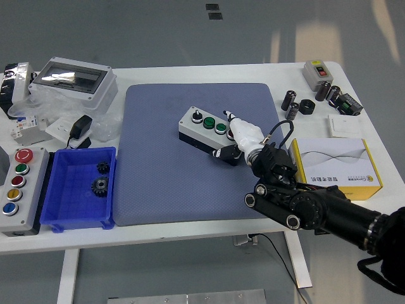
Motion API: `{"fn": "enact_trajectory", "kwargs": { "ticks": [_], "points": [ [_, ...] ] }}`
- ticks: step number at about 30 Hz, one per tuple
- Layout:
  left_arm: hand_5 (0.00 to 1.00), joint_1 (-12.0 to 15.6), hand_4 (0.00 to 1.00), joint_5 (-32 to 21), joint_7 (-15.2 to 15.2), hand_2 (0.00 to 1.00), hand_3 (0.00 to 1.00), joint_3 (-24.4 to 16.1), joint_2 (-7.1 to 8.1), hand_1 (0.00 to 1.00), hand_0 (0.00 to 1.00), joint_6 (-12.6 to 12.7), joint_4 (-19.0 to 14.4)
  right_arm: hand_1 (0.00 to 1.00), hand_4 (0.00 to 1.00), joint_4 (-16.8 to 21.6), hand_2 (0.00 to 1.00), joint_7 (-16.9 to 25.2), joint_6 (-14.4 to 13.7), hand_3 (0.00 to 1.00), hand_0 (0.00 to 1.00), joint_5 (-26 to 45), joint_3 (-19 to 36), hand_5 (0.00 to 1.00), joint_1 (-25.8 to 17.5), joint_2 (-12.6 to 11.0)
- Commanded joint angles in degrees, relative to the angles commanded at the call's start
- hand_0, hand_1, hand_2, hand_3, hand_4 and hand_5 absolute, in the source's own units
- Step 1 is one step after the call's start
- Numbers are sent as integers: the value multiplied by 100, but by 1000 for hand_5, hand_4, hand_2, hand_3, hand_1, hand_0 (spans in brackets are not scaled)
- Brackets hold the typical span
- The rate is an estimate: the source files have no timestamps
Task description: Pick up the button,place it on the desk,press the button,press the button
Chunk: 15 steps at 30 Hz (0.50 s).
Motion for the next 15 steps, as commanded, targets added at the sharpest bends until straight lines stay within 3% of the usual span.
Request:
{"fn": "enact_trajectory", "kwargs": {
  "ticks": [4,5,10,11,15],
  "points": [
    [129,3,574,-7,-14,527,580,3,-1,582,638,-1,0,446,661,-22,524,-6,5,841,269,-40,-32,55,-1,-2],
    [130,4,574,-10,-18,527,580,7,-1,581,638,-1,0,412,545,-28,482,-11,8,706,247,-63,-38,46,-1,-3],
    [130,12,574,-52,-40,527,580,48,-3,581,638,-2,0,412,545,-41,482,-24,-26,706,247,-171,-57,46,-5,-8],
    [128,13,574,-60,-45,527,580,55,-3,582,638,-1,0,404,457,-44,454,-23,-19,647,232,-177,-66,51,-6,-8],
    [128,12,574,-119,-70,527,580,108,-3,582,638,4,0,404,457,12,454,13,18,647,232,-217,-69,51,-24,-58]
  ]
}}
